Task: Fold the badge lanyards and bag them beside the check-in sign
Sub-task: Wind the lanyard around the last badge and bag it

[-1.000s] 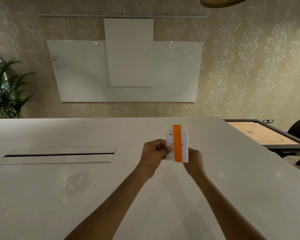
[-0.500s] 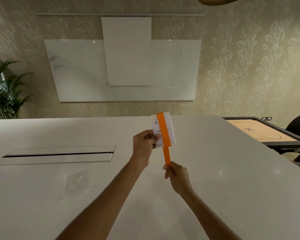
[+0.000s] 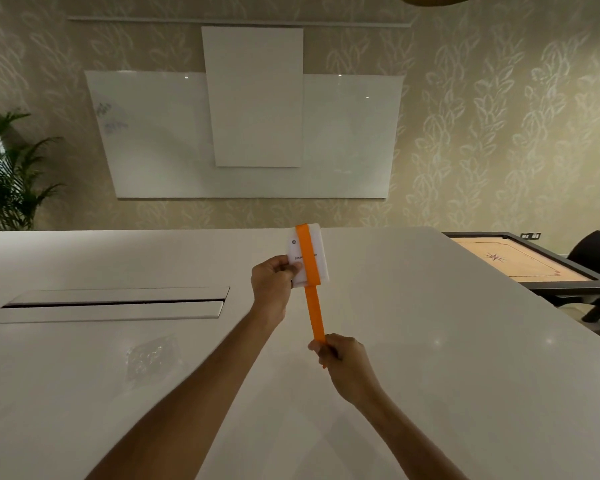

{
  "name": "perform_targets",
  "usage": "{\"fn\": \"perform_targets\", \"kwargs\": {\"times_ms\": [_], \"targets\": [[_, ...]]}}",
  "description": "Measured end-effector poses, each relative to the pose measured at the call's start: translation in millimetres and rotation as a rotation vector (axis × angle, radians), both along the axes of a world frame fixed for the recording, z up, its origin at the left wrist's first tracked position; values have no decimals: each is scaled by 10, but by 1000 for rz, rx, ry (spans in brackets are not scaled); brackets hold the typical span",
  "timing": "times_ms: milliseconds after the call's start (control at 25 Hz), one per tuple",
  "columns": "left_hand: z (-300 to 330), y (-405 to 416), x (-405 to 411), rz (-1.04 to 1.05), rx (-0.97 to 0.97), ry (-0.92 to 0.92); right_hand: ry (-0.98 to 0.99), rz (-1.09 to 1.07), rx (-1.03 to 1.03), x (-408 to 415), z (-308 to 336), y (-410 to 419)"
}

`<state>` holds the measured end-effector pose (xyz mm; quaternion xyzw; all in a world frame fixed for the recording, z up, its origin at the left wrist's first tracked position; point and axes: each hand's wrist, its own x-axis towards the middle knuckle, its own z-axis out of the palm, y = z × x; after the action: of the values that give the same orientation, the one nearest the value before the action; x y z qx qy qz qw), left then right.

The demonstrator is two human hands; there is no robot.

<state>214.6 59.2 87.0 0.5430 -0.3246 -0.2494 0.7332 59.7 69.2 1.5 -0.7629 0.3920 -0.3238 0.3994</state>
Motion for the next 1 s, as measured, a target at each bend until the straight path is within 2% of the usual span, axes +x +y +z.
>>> {"fn": "perform_targets", "kwargs": {"times_ms": [200, 360, 440, 720, 840, 1000], "targets": [[-209, -14, 55, 98, 74, -86, 48, -20, 85, 49, 50, 261], [-352, 10, 55, 139, 112, -220, 65, -72, 29, 38, 145, 407], [-418, 32, 58, 145, 142, -284, 8, -98, -18, 13, 241, 454], [-678, 114, -18, 82, 164, -357, -215, -109, -81, -38, 636, 268], [-704, 144, -39, 51, 175, -379, -233, -89, -103, -39, 715, 138], [-757, 179, -41, 19, 182, -433, -149, -68, -145, 21, 724, -20]]}}
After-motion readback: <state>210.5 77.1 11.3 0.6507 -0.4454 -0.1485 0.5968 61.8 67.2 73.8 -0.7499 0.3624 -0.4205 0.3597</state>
